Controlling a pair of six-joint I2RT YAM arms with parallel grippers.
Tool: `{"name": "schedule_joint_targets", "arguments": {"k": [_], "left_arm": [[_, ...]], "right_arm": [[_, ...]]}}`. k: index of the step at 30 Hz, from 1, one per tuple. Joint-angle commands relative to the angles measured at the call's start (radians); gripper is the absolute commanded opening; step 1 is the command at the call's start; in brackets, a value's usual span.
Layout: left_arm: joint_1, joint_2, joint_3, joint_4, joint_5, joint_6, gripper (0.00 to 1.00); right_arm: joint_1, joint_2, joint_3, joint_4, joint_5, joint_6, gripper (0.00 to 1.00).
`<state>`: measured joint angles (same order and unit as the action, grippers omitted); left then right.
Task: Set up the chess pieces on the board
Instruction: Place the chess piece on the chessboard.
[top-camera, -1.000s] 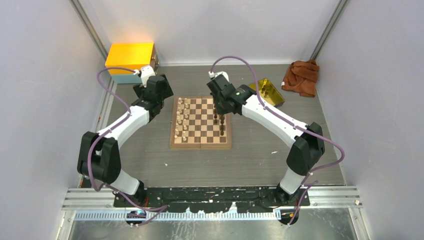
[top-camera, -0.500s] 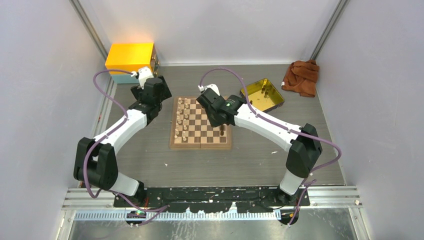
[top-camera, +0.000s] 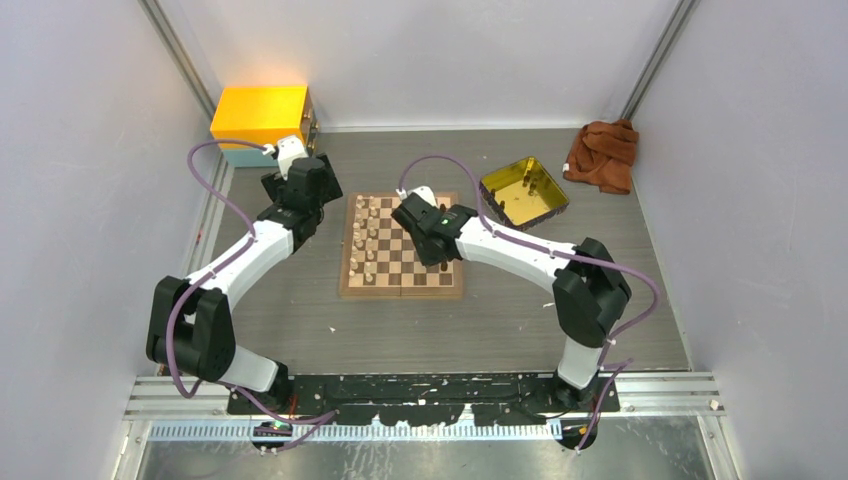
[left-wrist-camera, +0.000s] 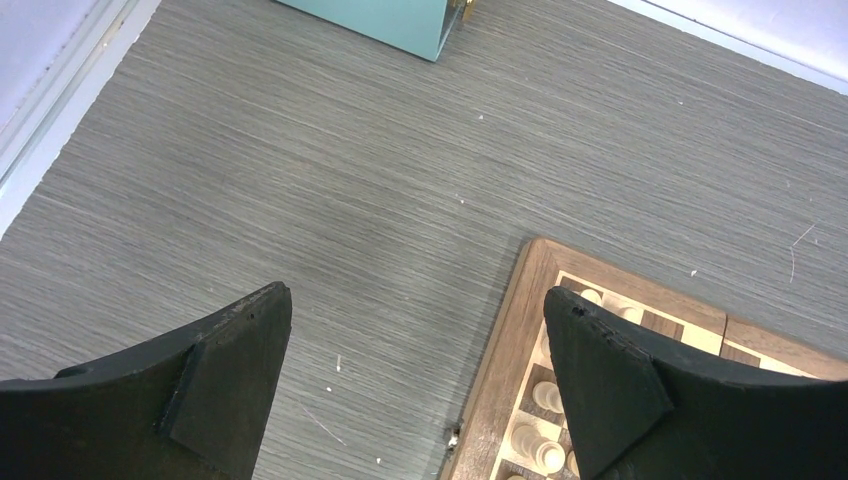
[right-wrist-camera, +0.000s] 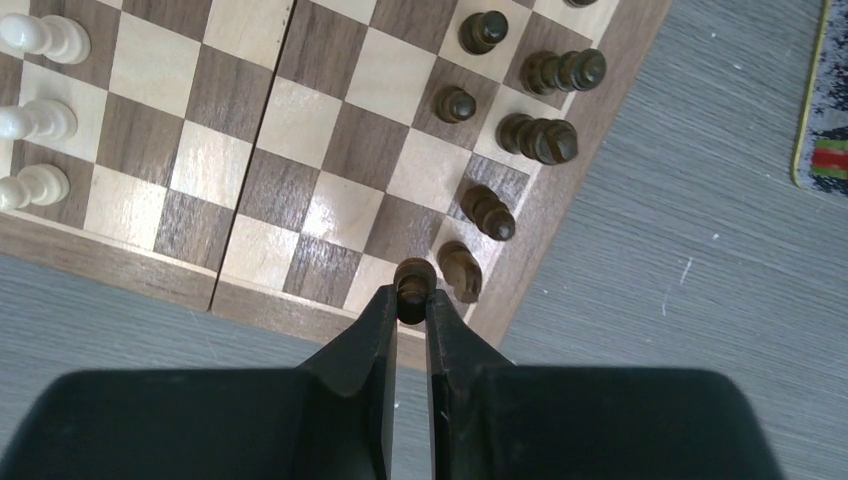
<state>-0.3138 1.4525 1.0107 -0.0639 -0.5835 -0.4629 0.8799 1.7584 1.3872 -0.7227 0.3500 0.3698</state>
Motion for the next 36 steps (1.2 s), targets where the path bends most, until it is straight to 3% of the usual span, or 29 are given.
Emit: {"name": "schedule_joint_targets", "arguments": {"k": [1,36], "left_arm": [[0.004,-0.037,0.003,0.039,-0.029,0.013,0.97],[0.004,0.011,0.025,0.055,-0.038,0.036,0.97]], "right_arm": [[0.001,0.018,-0.002,0.106,0.001,0.006,0.01],[-0.089,0.114,-0.037,0.207,-0.079,0.009,0.01]]}}
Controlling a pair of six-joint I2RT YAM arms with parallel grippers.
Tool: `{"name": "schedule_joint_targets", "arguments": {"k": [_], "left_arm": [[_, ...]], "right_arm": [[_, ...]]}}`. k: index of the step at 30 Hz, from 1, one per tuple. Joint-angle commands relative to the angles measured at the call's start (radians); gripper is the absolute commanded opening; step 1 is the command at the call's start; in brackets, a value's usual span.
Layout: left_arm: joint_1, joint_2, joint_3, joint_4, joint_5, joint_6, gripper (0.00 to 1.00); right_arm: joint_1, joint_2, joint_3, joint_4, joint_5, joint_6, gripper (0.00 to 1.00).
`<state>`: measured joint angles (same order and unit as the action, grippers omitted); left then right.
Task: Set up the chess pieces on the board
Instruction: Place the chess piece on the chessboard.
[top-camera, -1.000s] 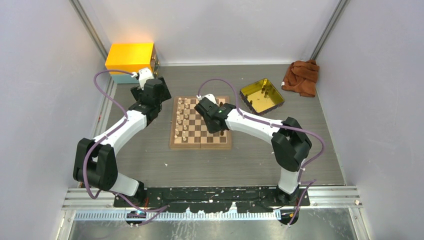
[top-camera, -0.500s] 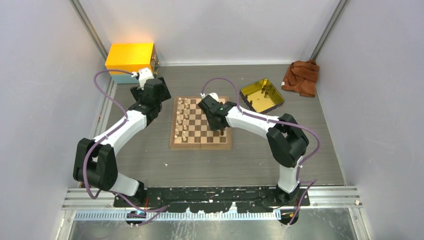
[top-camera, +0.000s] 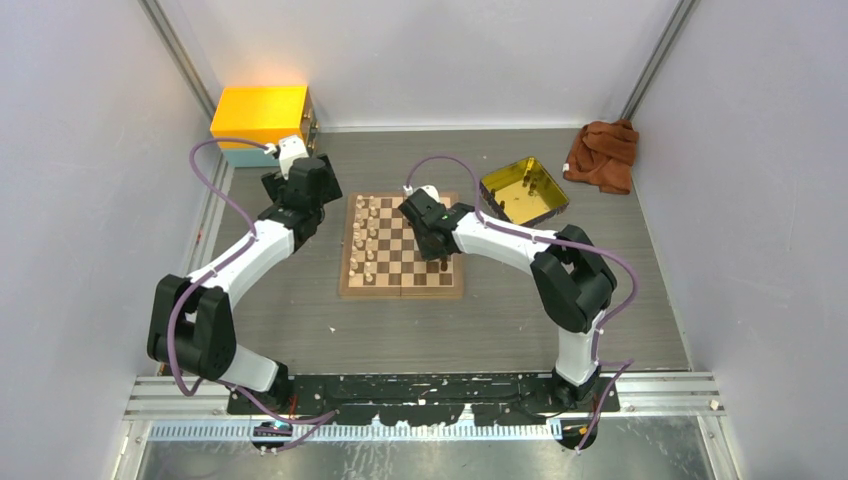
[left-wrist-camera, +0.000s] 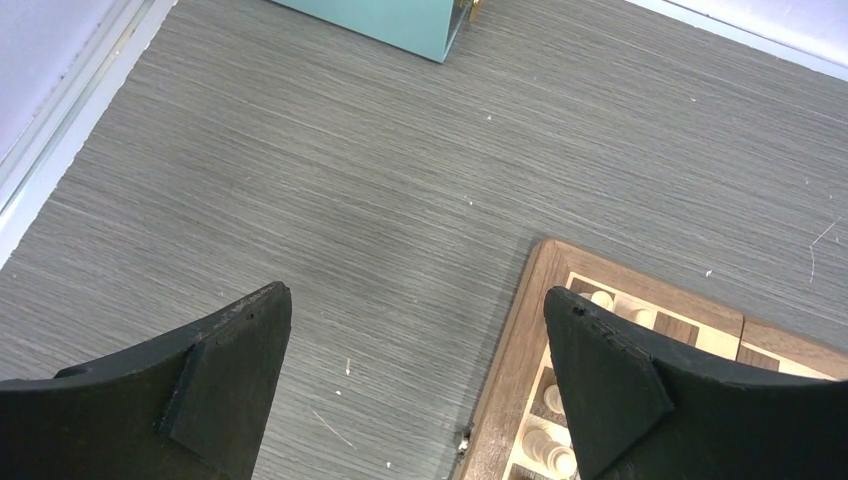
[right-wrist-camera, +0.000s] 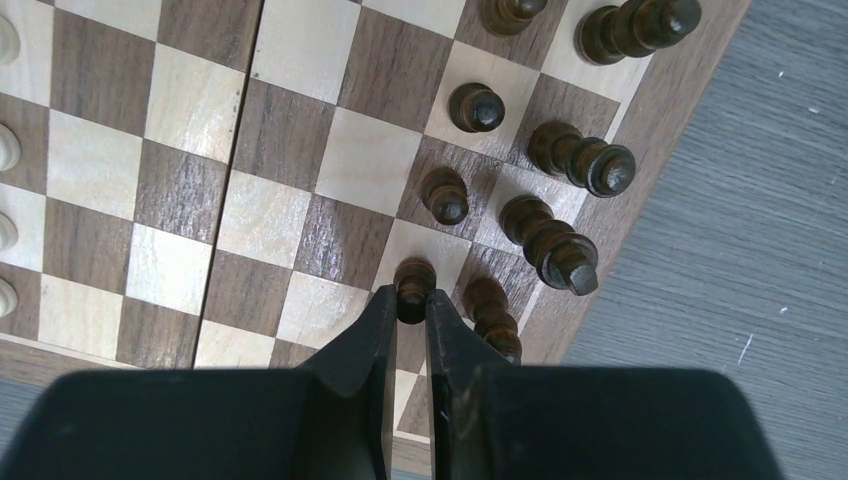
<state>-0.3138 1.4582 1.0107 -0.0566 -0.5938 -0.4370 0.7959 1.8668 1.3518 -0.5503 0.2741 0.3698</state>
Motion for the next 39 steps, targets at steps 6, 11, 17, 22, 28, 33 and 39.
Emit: {"name": "schedule_joint_targets", "arguments": {"k": [6,11,17,22,28,33,39], "left_arm": [[0.004,0.008,0.022,0.052,-0.026,0.011,0.97],[0.004,0.010,0.026,0.052,-0.023,0.011,0.97],[0.004,0.011,0.029,0.052,-0.020,0.011,0.97],[0.004,0.011,0.030,0.051,-0.018,0.011,0.97],[0.004,0.007,0.028,0.048,-0.017,0.011,0.97],[0.004,0.005,0.028,0.049,-0.017,0.011,0.97],[0.004,0.006,0.030,0.049,-0.017,0.011,0.97]], "right_arm": [[-0.006,0.010,-0.006,0.038,-0.003,0.007,0.01],[-0.008,0.010,-0.008,0.035,-0.007,0.007,0.13],[-0.008,0.000,-0.006,0.029,-0.001,0.002,0.29],[-0.009,-0.008,0.000,0.026,0.002,-0.003,0.31],[-0.008,-0.018,0.005,0.020,-0.002,-0.010,0.32],[-0.009,-0.032,0.026,0.003,0.000,-0.024,0.32],[-0.007,-0.073,0.072,-0.040,-0.005,-0.040,0.32]]}}
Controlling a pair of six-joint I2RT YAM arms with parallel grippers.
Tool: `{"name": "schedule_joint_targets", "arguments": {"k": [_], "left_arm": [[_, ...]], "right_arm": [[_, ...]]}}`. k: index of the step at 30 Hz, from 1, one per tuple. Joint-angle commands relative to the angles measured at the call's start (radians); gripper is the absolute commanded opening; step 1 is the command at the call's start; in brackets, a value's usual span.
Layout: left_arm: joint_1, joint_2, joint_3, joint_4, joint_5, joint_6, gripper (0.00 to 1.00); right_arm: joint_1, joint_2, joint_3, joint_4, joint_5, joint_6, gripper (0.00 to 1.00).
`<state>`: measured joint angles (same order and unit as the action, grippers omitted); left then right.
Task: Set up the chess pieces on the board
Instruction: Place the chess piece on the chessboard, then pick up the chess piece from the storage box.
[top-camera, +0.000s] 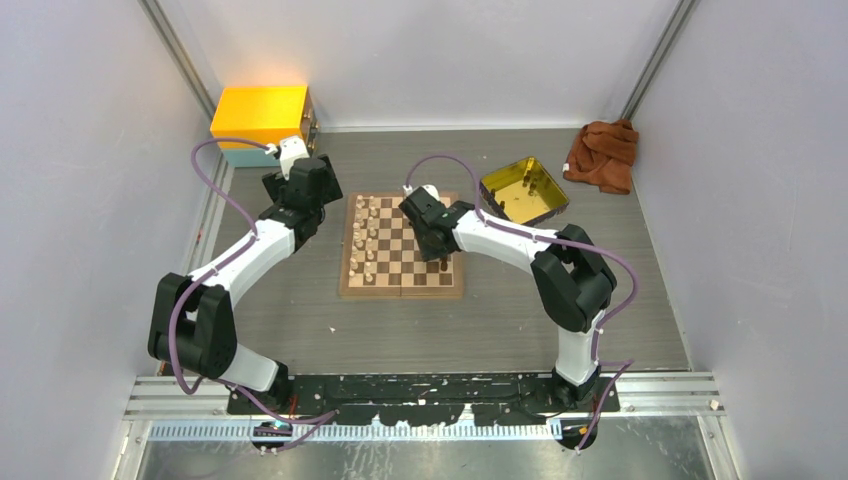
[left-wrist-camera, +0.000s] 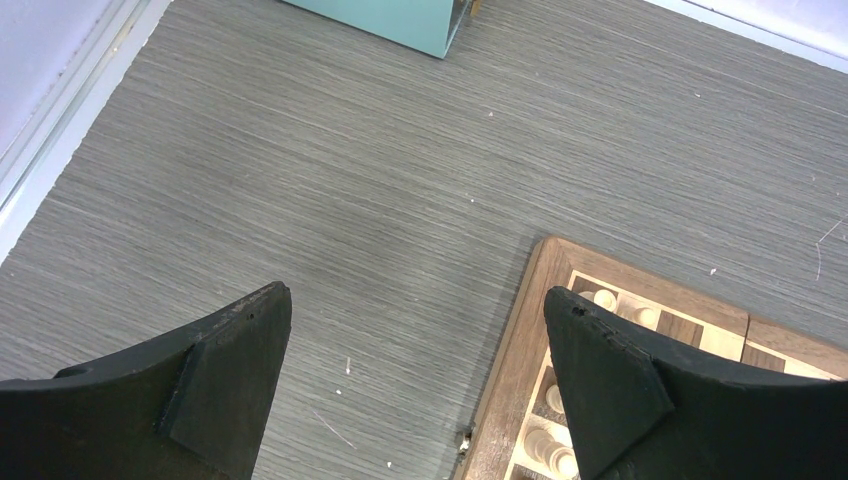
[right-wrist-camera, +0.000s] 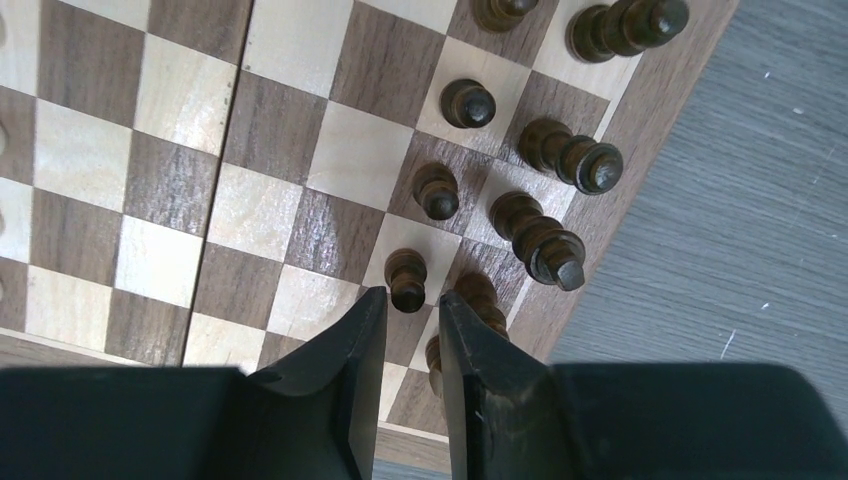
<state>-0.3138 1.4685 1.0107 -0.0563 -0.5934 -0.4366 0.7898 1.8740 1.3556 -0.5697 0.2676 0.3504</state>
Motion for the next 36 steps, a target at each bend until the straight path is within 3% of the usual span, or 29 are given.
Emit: {"name": "schedule_joint_targets", "arguments": {"k": [1,8,12,25,36], "left_arm": [[0.004,-0.003,0.031,0.049,-0.017,0.010,0.97],[0.004,0.005,0.040,0.049,-0.020,0.011,0.97],[0.004,0.016,0.045,0.052,-0.022,0.012,0.97],[0.004,0.070,0.087,0.052,-0.012,0.016,0.97],[0.004,0.117,0.110,0.052,-0.005,0.016,0.97]], "right_arm": [[-0.002,-0.086,0.079,-0.029,-0.001,-0.022,0.32],[0.001,-0.137,0.174,-0.094,-0.016,-0.033,0.33],[-0.008,-0.170,0.231,-0.097,0.073,-0.034,0.33],[-0.367,-0.030,0.404,-0.098,0.059,0.030,0.32],[-0.505,0.102,0.370,0.012,-0.033,0.061,0.32]]}}
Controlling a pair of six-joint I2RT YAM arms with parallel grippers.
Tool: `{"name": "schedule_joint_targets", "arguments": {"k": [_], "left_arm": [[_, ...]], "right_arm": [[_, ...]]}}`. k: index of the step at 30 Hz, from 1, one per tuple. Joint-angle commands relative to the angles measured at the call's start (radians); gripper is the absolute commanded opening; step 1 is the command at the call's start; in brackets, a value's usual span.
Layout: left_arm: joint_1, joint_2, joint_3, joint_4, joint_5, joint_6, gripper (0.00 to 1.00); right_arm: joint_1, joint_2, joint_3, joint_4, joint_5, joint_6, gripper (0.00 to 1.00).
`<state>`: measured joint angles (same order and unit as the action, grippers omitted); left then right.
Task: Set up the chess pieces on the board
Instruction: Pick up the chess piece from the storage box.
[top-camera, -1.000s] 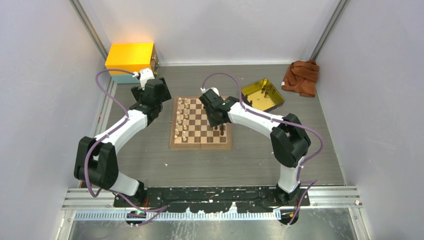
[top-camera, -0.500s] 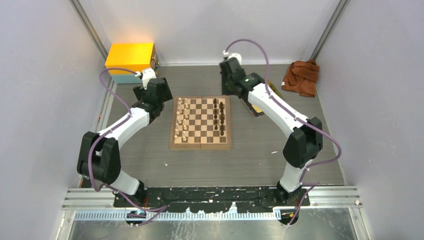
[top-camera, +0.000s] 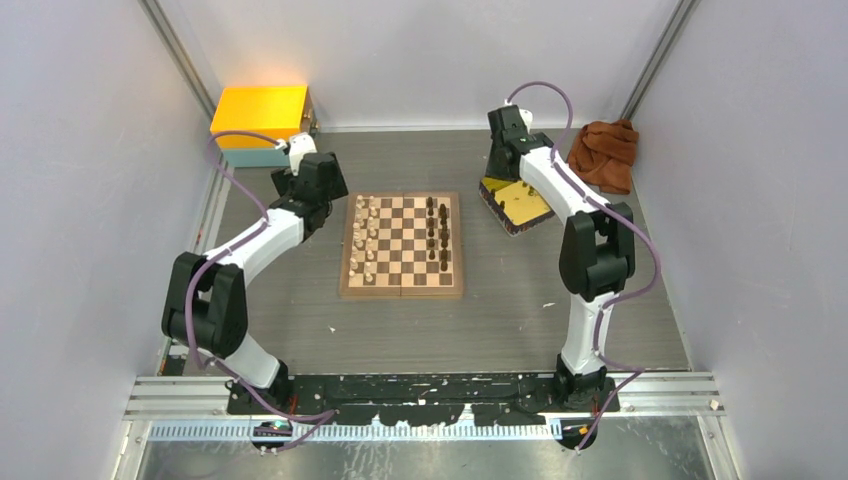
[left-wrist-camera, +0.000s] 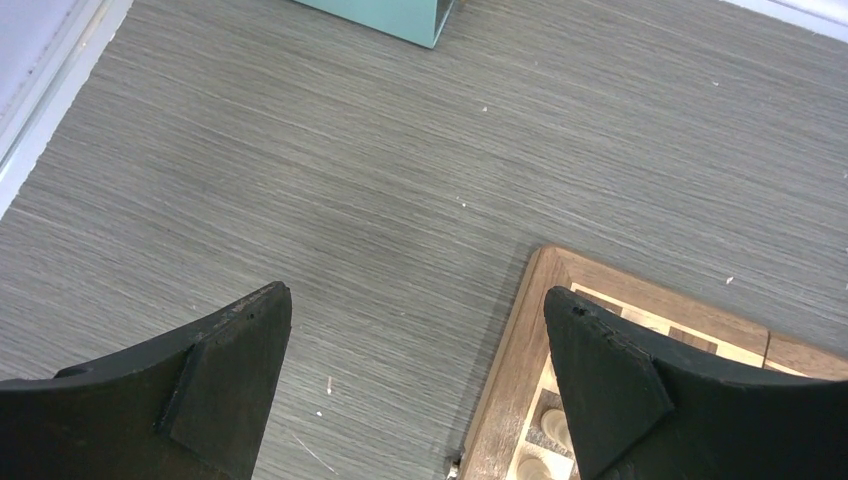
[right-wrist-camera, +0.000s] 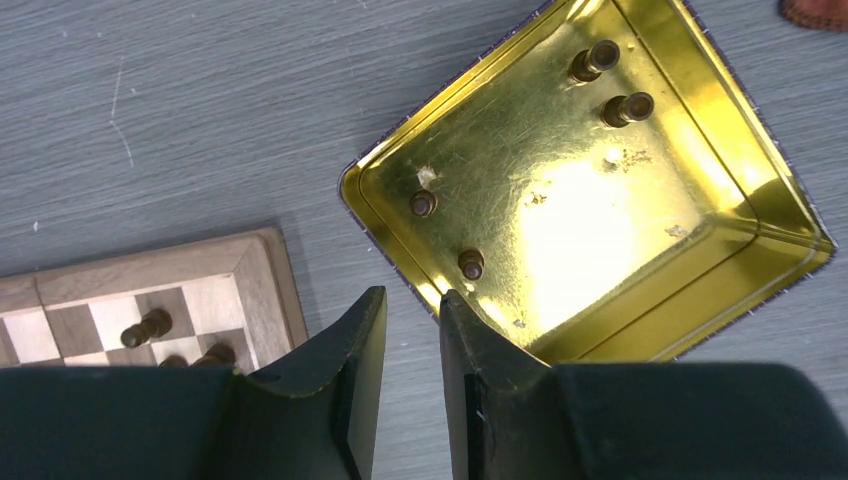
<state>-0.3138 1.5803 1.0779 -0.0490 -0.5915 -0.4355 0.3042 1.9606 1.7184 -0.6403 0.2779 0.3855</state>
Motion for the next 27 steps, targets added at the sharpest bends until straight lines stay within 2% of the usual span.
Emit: {"name": "schedule_joint_targets", "arguments": {"k": [1,27], "left_arm": [[0.004,0.007,0.044,0.044,-0.007,0.015,0.97],[0.004,0.045,0.065,0.044,-0.007,0.027,0.97]], "right_arm": [[-0.024,0.029,0.011,0.091,-0.050,0.030,0.32],[-0.075,0.204,0.091,0.122,-0.116,0.051,0.32]]}}
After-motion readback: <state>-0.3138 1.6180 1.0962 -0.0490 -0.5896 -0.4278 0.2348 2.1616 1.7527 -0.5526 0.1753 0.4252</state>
